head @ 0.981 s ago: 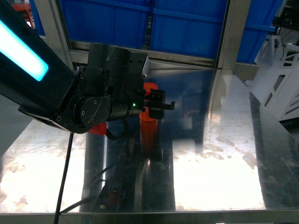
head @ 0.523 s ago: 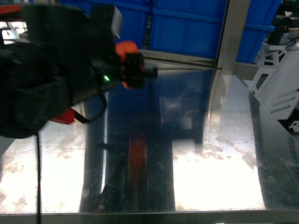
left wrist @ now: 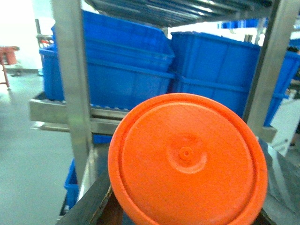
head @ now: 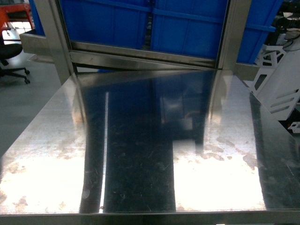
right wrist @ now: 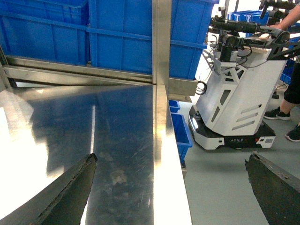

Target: Pick capacitor and pack into box

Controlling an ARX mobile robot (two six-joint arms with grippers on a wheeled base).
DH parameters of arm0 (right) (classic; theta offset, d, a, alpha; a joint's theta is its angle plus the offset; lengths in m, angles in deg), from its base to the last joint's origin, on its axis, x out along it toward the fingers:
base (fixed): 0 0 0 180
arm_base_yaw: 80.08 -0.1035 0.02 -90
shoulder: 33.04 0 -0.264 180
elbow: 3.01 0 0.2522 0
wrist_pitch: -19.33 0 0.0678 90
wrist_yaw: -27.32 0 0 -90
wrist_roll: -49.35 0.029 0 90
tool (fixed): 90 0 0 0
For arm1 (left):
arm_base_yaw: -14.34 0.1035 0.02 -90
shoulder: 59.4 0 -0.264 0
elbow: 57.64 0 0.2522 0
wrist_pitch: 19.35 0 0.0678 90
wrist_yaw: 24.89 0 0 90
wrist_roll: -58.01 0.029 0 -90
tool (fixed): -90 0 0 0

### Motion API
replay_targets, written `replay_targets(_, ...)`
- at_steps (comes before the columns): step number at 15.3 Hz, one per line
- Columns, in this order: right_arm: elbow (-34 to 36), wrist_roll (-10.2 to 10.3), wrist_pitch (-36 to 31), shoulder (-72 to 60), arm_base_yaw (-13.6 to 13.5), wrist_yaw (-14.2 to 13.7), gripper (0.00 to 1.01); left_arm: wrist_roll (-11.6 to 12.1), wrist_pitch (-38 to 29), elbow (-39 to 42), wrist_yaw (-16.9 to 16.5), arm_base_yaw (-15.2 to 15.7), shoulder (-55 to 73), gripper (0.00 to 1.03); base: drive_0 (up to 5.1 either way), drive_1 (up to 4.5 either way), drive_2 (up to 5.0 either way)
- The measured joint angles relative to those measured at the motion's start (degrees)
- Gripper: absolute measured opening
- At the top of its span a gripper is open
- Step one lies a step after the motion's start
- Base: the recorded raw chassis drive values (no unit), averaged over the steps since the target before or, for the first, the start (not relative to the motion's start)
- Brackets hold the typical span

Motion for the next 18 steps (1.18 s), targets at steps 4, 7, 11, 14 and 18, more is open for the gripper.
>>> replay_targets(4, 0.00, 0.00, -0.04, 0.00, 0.00, 0.02, 0.98, -0.02, 5.44, 0.00, 1.25, -0.04, -8.46, 0.45, 0.0, 0.00, 0.0)
replay_targets(7, 0.00, 0.00, -0.04, 0.00, 0.00, 0.02, 0.98, 1.57, 22.05, 3.56, 5.40, 1.66, -16.02, 0.45, 0.0, 0.00, 0.0)
replay_targets(11, 0.00, 0.00, -0.02, 0.00, 0.00, 0.02, 0.98, 1.62, 22.14, 10.27, 3.06, 3.82, -22.34, 0.45, 0.0, 0.00, 0.0)
replay_targets(14, 0.00, 0.00, -0.02, 0.00, 0.00, 0.07, 0.98, 1.62, 23.91, 14.05, -1.16, 8.81, -28.41, 0.45, 0.0, 0.00, 0.0)
replay_targets(18, 0.00, 0.02, -0.02, 0.00, 0.00, 0.04, 0.98, 1.62, 27.28, 16.87, -1.53, 8.44, -34.34, 0.45, 0.0, 0.00, 0.0)
